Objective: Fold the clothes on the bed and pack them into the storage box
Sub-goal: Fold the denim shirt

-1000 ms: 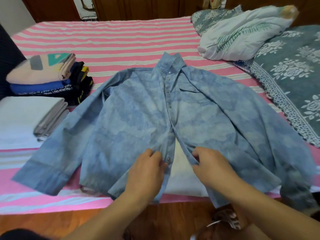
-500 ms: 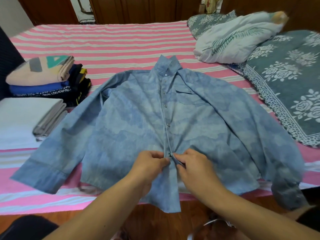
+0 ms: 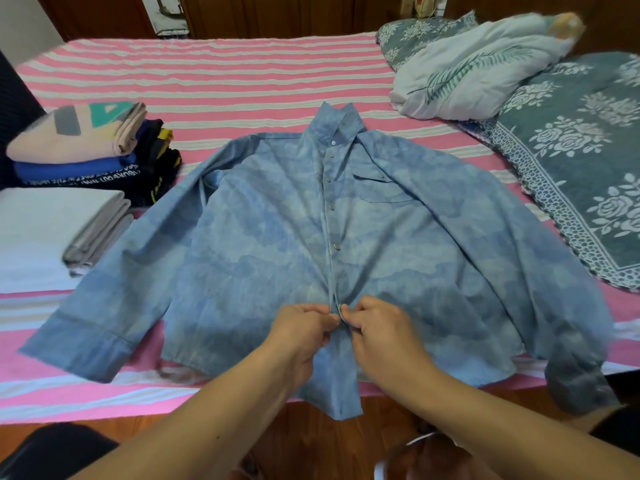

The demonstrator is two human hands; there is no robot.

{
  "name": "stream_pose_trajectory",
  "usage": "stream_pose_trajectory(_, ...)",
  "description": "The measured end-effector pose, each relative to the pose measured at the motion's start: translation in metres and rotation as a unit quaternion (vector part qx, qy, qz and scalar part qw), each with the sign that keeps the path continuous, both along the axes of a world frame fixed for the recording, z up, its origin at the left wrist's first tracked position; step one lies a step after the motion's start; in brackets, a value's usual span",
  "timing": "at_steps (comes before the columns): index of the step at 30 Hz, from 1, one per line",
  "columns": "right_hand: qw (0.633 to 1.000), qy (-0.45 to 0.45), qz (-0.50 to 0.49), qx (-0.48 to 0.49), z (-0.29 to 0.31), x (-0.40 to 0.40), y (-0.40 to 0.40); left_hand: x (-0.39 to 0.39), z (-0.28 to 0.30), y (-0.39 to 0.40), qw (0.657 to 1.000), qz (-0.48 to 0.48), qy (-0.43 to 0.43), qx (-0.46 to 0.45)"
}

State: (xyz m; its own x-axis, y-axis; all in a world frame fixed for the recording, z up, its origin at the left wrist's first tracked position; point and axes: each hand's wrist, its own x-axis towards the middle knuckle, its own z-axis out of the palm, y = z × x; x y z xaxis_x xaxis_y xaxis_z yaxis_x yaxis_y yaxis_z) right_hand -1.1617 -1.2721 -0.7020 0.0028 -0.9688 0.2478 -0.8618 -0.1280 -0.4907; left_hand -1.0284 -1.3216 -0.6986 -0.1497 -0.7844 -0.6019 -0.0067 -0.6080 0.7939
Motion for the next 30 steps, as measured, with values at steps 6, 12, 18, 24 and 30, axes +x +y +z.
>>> stream_pose_trajectory(6,0.994,0.102,0.028,0.026,0.009,0.0,-0.001,0.003,0.002,0.0,0.985,-0.092,-0.125,-0.073)
stream_pose_trajectory(12,0.966,0.037,0.137,0.218,0.061,-0.019,-0.016,0.021,0.059,-0.032,0.802,-0.379,-0.405,-0.222)
stream_pose_trajectory(18,0.987,-0.074,-0.087,0.112,0.096,-0.109,-0.196,0.011,0.076,-0.164,0.875,-0.14,-0.31,-0.344)
stream_pose_trajectory(24,0.99,-0.037,-0.121,0.065,0.093,-0.151,-0.396,-0.065,0.073,-0.352,0.803,-0.162,-0.374,-0.434)
stream_pose_trajectory(30,0.978,0.173,-0.054,0.106,0.067,-0.167,-0.55,-0.116,0.09,-0.523,0.566,-0.4,-0.559,-0.454)
